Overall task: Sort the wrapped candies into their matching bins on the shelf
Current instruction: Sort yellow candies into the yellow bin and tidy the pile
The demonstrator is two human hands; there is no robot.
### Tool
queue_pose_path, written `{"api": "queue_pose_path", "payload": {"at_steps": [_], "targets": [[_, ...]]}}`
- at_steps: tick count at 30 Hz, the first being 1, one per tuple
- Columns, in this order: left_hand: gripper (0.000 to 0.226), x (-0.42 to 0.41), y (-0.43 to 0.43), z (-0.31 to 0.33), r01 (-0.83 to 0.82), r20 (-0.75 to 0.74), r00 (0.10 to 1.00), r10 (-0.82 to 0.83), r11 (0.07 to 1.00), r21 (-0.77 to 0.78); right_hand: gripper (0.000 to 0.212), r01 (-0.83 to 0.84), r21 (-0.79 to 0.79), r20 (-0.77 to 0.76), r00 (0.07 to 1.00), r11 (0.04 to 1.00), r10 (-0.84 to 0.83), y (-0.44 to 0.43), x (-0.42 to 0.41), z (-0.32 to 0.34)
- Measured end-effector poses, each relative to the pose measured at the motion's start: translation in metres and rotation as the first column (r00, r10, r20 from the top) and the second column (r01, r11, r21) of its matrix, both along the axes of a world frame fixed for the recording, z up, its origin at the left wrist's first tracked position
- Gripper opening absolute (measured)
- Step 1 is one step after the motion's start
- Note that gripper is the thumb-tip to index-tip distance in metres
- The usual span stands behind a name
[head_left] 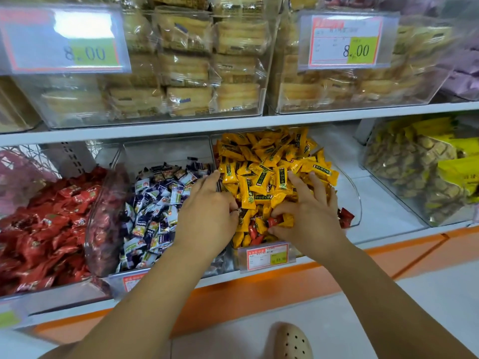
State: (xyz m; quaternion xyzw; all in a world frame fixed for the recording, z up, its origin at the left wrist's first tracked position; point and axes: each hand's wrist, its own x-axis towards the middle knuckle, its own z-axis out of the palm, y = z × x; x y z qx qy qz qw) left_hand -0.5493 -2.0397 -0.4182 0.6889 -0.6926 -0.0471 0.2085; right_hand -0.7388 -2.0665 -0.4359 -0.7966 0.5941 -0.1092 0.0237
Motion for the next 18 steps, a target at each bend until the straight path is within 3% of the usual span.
{"api": "queue_pose_path", "payload": {"at_steps": [5,10,12,15,18], "targets": [[0.011,0.000,-0.001,0.001,-0.009,-0.067,0.998,0.007,0.999,-0.030,0.013,-0.039,0.011,0.347,0.937,0.999,0.032,0.001,-0.008,0.009],[0.009,0.005,-0.001,0.003,0.022,-0.128,0.991,-0.027,0.999,-0.043,0.009,-0.075,-0.153,0.484,0.864,0.985,0.140,0.009,-0.010,0.030],[0.009,0.007,-0.001,0.004,0.032,-0.155,0.987,-0.035,0.999,-0.023,0.010,-0.182,-0.048,0.520,0.835,0.982,0.180,0.017,-0.001,0.037],[0.011,0.013,0.003,0.006,0.041,-0.210,0.977,-0.042,0.999,-0.009,0.022,-0.238,0.117,0.306,0.932,0.964,0.193,0.021,0.019,0.028],[0.012,0.022,0.008,0.010,0.039,-0.272,0.961,-0.041,0.999,-0.015,0.026,-0.143,0.134,0.086,0.988,0.981,0.132,0.014,0.033,0.017]]}}
